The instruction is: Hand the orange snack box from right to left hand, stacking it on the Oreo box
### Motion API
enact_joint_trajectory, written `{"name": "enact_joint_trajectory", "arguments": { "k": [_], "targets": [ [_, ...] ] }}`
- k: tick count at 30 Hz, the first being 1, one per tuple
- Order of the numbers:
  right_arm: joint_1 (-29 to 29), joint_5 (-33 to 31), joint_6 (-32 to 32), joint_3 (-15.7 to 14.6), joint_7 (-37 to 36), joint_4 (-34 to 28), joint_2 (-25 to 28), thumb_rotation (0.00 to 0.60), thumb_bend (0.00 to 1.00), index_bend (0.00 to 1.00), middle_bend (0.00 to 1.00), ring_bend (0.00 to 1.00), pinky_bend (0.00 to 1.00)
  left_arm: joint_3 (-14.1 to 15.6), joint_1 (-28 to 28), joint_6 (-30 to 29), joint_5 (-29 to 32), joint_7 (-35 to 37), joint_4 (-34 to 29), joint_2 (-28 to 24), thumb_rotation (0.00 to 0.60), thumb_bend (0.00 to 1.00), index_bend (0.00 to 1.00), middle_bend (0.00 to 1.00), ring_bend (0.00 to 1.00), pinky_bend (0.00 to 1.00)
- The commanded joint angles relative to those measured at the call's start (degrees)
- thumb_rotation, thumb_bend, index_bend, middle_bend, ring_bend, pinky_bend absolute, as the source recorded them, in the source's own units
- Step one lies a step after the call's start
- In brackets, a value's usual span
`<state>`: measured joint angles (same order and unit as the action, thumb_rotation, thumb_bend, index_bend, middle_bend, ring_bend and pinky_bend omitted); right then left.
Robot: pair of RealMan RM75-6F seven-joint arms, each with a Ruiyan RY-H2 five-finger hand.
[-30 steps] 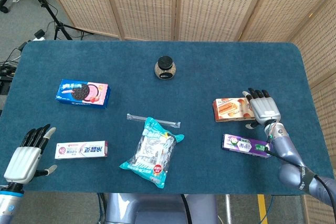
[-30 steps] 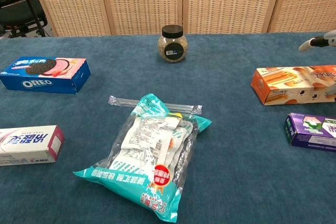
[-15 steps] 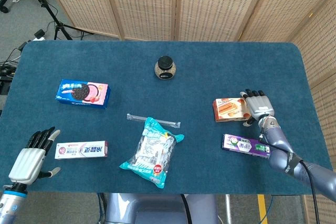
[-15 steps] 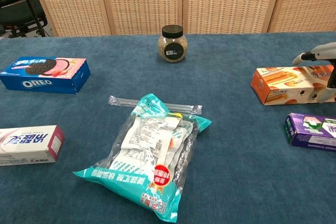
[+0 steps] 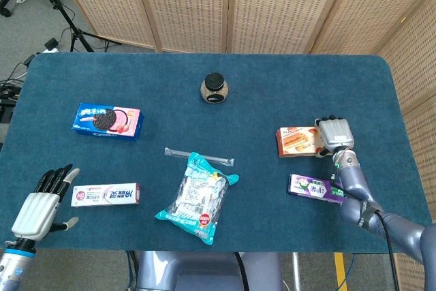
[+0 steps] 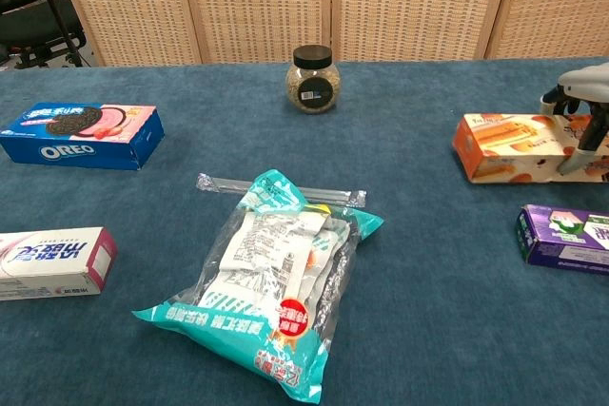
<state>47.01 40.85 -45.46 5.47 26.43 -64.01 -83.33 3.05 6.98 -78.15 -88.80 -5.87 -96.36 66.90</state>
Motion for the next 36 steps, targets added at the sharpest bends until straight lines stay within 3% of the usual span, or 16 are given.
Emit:
{"name": "enact_joint_trajectory", "arguments": {
  "k": [1,12,23,36],
  "targets": [
    [-1.22,4.85,-2.79,1.12,-2.83,0.87,-1.37,0.6,0.07,0.5,0.47,0.38,0.41,0.0,-0.02,-0.14,-0.1,0.08,-0.03,-0.02,0.6,0.13,0.03,0.0,0.0,0.0],
    [-1.87,5.12,-3.15,1.66,-0.16,-2.94,-0.27,0.6,0.09,0.55,0.49,0.41,0.43,-0.02,-0.14,-0.82,-0.46,0.69,-0.28,-0.46,0.6,0.13,0.03,0.0,0.0,0.0],
    [1.02,2.98,-7.51,4.3,8.21,-15.39,2.94,0.6,0.09,0.55,0.49,0.41,0.43,0.5,-0.09,-0.69,-1.15,1.0,-0.9,-0.71,0.6,0.14,0.03,0.0,0.0,0.0],
    [10.19,-6.09,-8.54,8.41,18.59,-18.68,-2.63,0.6,0.09,0.55,0.49,0.41,0.43,0.49,0.11,-0.46,-1.13,3.25,-1.29,-1.57,0.6,0.14,0.03,0.0,0.0,0.0]
  ]
}}
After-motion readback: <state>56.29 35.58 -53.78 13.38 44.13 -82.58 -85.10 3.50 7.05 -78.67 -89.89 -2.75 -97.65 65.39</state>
